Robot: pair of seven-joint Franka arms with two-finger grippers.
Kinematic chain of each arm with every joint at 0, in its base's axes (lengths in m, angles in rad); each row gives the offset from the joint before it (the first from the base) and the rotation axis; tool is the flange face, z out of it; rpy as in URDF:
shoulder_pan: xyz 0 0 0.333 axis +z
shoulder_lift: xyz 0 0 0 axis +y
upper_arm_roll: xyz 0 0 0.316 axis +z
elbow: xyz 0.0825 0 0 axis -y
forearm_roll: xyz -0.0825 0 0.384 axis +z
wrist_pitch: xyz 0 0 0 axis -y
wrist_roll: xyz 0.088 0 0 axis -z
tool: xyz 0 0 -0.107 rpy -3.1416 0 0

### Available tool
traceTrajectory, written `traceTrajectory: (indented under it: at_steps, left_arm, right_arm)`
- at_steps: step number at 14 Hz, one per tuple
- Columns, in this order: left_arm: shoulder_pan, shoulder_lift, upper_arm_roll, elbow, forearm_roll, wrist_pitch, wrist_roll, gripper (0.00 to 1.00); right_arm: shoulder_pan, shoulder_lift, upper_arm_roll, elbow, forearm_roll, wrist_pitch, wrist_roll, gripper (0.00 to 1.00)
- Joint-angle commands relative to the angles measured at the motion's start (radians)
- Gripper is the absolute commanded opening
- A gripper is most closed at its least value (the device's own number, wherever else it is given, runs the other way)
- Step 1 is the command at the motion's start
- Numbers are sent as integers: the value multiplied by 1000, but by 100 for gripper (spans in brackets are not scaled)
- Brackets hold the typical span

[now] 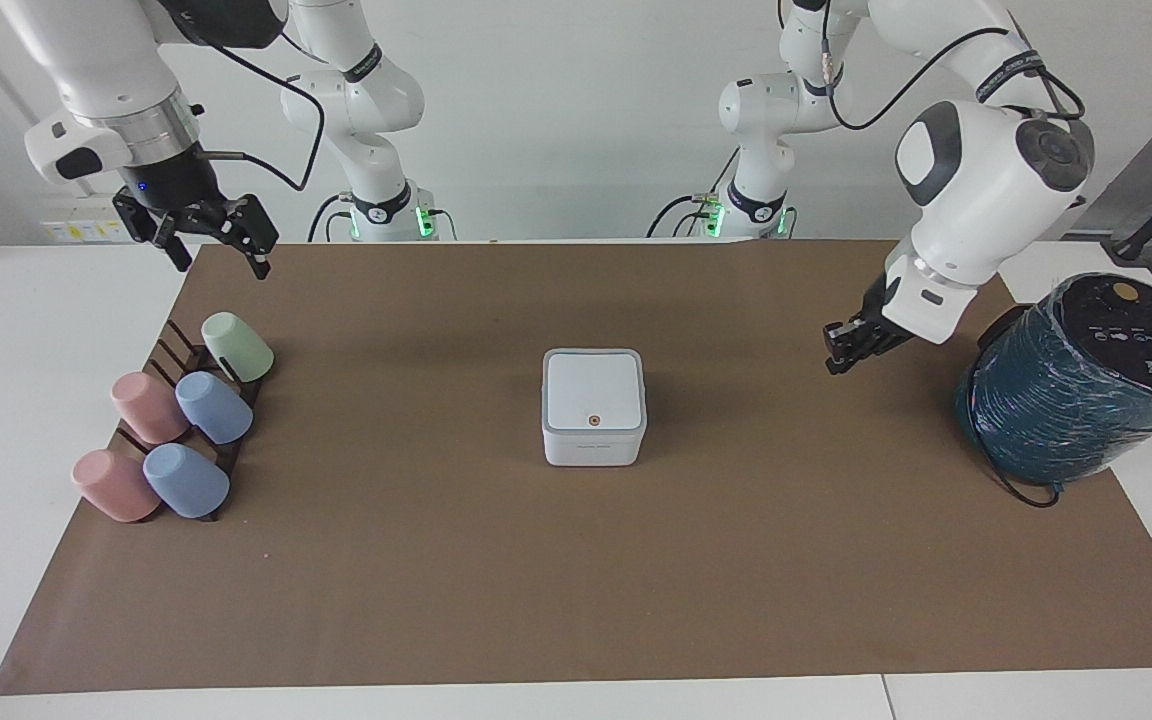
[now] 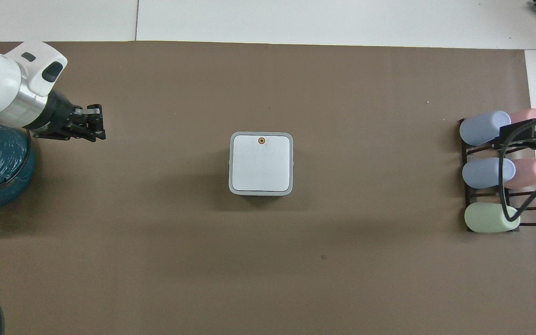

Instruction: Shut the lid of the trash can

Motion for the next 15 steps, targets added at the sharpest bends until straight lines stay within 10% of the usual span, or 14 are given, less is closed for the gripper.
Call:
traceTrajectory:
  at_steps: [1, 5, 15]
  left_arm:
    - [7, -84, -9, 0, 67, -76, 12, 47]
    - [3, -146, 13, 5, 118, -136, 37, 97]
    - [6, -153, 25, 36, 132, -18, 216, 100]
  right_arm:
    - [-9, -27, 4, -25, 18, -9, -22, 100]
    - [-9, -26, 4, -25, 18, -8, -25, 100]
    - [-8, -26, 4, -27, 18, 0, -26, 100]
